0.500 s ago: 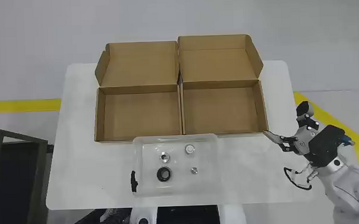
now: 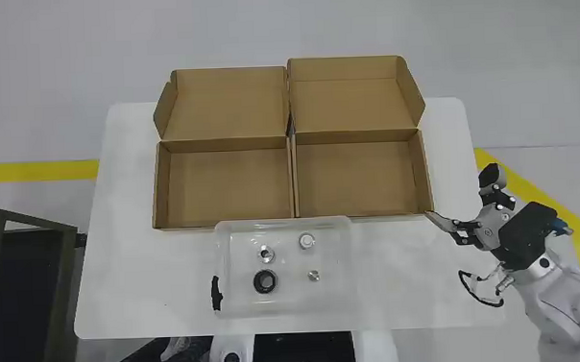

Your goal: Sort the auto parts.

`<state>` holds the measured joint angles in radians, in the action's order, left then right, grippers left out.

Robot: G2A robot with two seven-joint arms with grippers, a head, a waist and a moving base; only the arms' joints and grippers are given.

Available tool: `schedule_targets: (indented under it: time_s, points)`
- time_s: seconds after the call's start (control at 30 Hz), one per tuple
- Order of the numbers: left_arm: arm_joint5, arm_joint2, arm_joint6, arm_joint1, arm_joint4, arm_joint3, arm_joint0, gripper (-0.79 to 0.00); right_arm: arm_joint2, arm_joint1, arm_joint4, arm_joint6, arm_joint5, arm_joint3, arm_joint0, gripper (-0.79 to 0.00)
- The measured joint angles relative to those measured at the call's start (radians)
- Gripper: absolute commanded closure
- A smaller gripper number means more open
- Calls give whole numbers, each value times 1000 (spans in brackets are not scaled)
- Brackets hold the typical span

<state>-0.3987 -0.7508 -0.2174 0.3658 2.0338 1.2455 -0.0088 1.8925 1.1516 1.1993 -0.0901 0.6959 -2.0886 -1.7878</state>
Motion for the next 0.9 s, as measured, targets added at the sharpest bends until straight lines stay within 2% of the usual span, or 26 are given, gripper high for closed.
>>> schedule_targets:
  time_s: [0.67, 0.9]
  points:
    - [0, 0, 0, 0, 0, 0, 0, -785, -1, 0, 0, 1, -1, -1, 1, -785]
    - [0, 0, 0, 0, 0, 0, 0, -785, -46, -6, 34, 83, 20, -35, 31, -785]
